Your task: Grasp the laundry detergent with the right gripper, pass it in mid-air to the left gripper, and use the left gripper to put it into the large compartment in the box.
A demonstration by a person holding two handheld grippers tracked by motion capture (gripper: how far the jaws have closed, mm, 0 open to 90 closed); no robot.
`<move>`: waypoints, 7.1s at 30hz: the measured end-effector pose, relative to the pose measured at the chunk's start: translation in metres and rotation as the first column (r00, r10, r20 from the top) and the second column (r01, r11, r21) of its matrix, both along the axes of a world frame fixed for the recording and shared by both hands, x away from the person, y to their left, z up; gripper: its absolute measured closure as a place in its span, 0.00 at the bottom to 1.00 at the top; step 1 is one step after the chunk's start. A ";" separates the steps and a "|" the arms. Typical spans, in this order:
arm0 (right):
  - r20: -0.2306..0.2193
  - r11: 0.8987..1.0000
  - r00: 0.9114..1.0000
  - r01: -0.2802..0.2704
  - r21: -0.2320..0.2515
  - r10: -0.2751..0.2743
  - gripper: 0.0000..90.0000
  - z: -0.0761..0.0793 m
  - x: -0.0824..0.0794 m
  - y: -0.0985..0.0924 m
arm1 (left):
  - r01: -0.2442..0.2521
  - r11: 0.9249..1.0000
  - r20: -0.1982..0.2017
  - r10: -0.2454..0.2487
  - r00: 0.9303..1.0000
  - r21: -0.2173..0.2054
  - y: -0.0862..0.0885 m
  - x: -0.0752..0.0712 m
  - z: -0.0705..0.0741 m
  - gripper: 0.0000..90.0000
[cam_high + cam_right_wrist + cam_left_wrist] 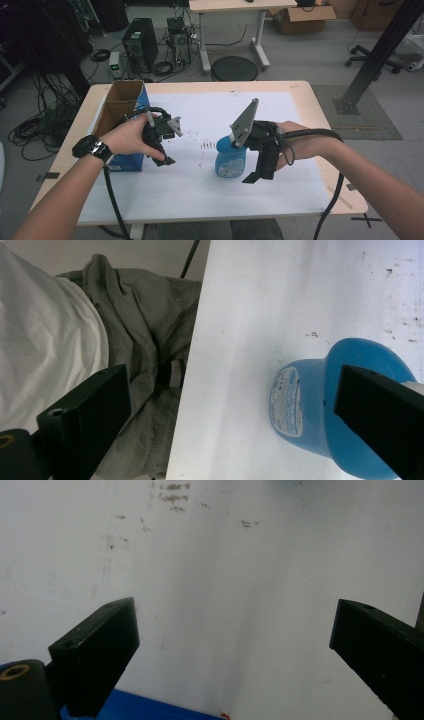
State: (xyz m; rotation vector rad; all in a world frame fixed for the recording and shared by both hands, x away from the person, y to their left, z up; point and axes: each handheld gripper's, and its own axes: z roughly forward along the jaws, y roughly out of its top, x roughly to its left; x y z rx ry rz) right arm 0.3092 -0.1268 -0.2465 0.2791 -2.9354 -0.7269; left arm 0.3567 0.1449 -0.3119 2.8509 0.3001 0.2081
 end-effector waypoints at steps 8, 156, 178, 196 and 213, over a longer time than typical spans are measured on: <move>-0.019 0.996 1.000 0.015 0.091 -0.013 0.02 0.012 0.007 -0.009 | -0.007 1.000 -0.008 0.007 1.000 -0.022 0.001 0.002 0.003 0.07; -0.159 0.828 0.975 0.218 0.517 -0.158 0.38 -0.139 0.075 -0.042 | 0.004 0.996 -0.010 -0.005 1.000 -0.086 0.002 -0.009 0.027 0.07; -0.119 0.824 0.978 0.211 0.526 -0.174 0.46 -0.134 0.073 -0.044 | 0.002 0.995 -0.002 -0.002 1.000 -0.099 0.003 -0.010 0.032 0.07; -0.134 0.849 0.977 0.211 0.485 -0.166 0.47 -0.084 0.080 -0.032 | 0.023 0.993 0.011 -0.022 1.000 -0.119 -0.006 -0.011 0.062 0.06; -0.084 0.868 0.991 0.130 0.479 -0.102 0.47 -0.043 0.076 0.013 | 0.020 0.977 0.034 -0.013 0.999 -0.214 -0.016 -0.013 0.110 0.04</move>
